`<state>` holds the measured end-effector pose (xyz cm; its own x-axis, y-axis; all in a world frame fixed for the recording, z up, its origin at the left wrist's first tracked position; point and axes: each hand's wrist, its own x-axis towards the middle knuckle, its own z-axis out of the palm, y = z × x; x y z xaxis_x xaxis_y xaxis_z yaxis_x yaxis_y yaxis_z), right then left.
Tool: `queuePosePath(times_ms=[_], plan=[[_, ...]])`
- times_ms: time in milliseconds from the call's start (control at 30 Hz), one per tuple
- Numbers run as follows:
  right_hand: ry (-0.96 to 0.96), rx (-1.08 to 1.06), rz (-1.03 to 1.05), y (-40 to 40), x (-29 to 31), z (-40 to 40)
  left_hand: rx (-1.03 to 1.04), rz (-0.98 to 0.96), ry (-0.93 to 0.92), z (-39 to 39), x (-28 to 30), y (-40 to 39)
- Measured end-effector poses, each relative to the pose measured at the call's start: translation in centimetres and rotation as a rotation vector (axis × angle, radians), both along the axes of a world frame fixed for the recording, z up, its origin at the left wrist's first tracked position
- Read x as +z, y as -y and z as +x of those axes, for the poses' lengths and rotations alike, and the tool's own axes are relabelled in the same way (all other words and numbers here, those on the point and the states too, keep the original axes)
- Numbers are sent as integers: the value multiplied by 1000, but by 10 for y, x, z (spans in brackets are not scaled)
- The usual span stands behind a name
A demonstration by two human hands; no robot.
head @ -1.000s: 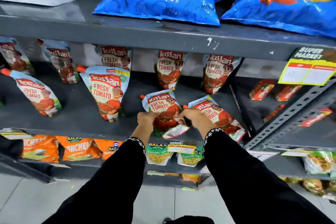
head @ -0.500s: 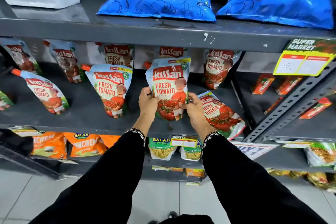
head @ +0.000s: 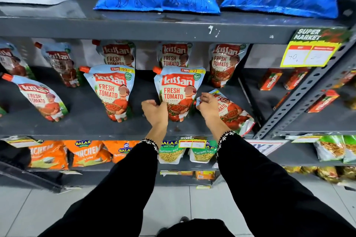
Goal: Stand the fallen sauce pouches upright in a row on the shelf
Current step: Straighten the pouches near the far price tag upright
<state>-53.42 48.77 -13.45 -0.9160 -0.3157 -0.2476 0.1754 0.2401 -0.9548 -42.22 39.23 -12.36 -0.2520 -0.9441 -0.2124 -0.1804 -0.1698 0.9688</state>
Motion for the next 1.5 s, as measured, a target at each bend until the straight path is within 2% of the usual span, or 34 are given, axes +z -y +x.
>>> queuePosePath(times_ms=[133, 267, 400, 533, 667, 800, 900, 1033, 1133, 1233, 1400, 1500], plan=[[-55, -139, 16, -23, 6, -5, -16, 182, 18, -11, -8, -36], [-271, -135, 246, -56, 17, -8, -214, 166, 110, -34, -18, -62], [-409, 4, 554, -87, 22, -25, -396, 173, 212, -58, -23, -83], [-287, 151, 814, -100, 20, -58, -413, 315, 258, -81, -23, -99], [-158, 255, 880, -99, 21, -77, -351, 358, 249, -100, -25, -103], [-81, 282, 808, -94, 19, -92, -283, 395, 190, -116, -27, -103], [6, 310, 685, -94, 17, -101, -266, 369, 258, -118, -33, -103], [87, 149, 490, -101, 5, -105, -211, 325, 321, -119, -39, -103], [121, 52, 367, -110, 7, -98, -198, 213, 297, -118, -25, -112], [27, -69, 283, -115, 6, -93, -210, 82, 234, -119, -7, -121], [-33, -222, 22, -121, 14, -83, -260, -138, 36, -127, 14, -121], [-61, -277, -11, -122, 18, -82, -321, -263, 44, -130, 19, -115]])
